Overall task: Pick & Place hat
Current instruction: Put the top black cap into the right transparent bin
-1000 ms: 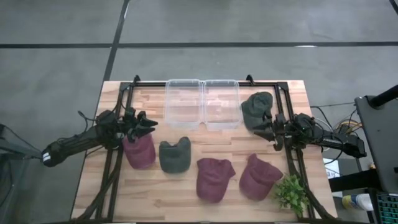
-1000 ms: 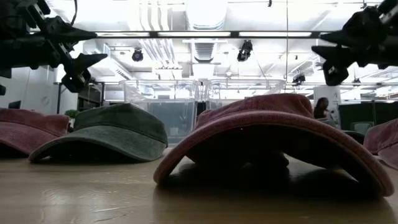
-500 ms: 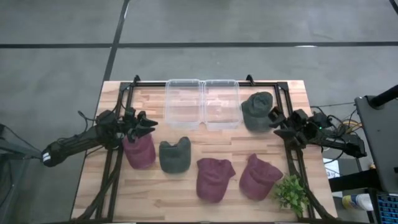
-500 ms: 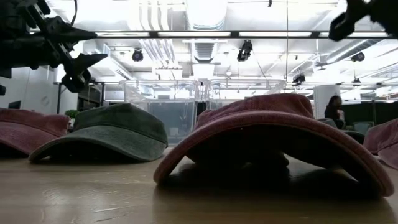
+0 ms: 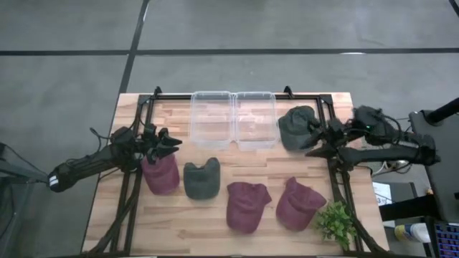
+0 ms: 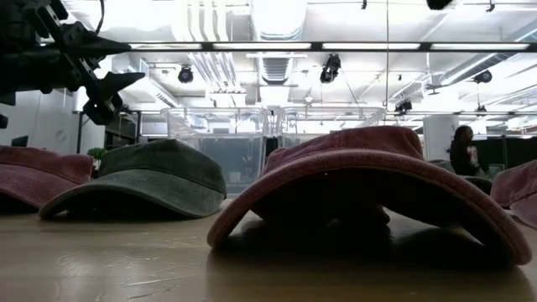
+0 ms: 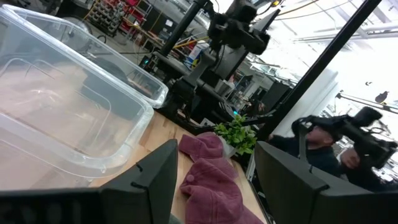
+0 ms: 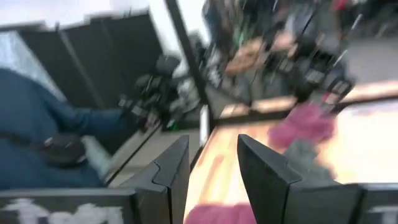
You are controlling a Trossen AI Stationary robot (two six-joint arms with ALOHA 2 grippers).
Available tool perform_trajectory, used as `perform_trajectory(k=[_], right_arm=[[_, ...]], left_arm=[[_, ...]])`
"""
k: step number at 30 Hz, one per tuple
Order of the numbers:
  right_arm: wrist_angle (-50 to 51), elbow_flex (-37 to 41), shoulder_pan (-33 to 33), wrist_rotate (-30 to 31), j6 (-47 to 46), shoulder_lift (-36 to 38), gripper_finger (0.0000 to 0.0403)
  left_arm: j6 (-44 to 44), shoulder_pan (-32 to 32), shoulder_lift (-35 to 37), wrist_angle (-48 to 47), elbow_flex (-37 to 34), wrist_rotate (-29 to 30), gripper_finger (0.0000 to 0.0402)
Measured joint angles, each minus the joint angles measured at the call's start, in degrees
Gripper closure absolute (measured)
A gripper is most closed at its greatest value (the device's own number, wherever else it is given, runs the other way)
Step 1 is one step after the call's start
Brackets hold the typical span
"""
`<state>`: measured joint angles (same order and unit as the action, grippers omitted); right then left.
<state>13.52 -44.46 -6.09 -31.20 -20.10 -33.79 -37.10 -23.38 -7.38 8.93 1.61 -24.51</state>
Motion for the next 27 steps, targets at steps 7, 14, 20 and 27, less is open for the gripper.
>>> perform_trajectory(k=[7, 14, 20, 27], right_arm=[[12.2, -14.0, 7.7, -1.2, -0.5, -17.0, 0.0273], [28.6, -24.9, 14.1, 1.6, -2.9, -29.8, 0.0273], [47.6, -29.9, 16.8, 12.2, -4.2, -36.3, 0.0273], [55.4, -29.1, 17.0, 22.9, -6.1, -38.4, 0.0273]], left_arm=[[0.0, 0.0, 0.0, 0.0, 0.0, 0.0, 0.0195], [0.0, 0.0, 0.0, 0.0, 0.0, 0.0, 0.0195], [0.0, 0.0, 0.0, 0.0, 0.0, 0.0, 0.0195], [0.0, 0.0, 0.0, 0.0, 0.0, 0.0, 0.0195]])
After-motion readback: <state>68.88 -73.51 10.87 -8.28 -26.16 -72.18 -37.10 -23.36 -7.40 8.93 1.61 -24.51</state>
